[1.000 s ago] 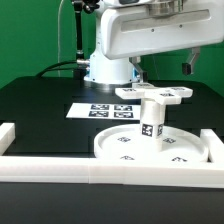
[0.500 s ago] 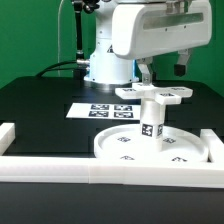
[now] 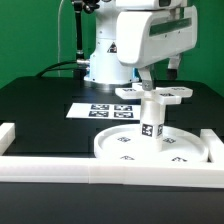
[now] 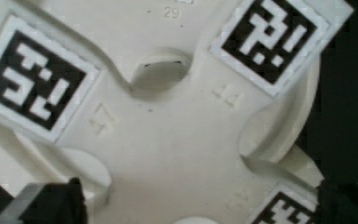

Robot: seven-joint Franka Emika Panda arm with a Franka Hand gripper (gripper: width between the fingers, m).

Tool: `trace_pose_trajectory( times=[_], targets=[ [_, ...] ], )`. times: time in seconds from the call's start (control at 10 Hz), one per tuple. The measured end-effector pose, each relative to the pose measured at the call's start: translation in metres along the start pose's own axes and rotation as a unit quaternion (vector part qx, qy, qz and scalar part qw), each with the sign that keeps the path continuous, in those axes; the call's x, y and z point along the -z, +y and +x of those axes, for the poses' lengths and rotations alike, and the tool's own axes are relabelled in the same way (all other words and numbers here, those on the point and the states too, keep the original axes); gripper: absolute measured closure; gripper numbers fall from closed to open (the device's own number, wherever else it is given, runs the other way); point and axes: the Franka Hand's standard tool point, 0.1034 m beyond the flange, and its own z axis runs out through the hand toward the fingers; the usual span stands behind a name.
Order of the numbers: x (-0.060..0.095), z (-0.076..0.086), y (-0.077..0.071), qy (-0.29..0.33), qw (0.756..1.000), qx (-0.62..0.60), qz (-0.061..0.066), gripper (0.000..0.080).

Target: Assemble round table

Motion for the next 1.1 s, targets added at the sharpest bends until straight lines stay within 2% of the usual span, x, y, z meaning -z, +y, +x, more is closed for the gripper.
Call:
trace_pose_trajectory(
  times=[0.6,1.1],
  targets=[
    [-0.013,-0.003,-0.002,-0.02,0.999,0.037,0.0,0.0151],
    [-0.016,-0.008,0.004,-0.023,0.999,0.034,0.0,0.0151]
  ],
)
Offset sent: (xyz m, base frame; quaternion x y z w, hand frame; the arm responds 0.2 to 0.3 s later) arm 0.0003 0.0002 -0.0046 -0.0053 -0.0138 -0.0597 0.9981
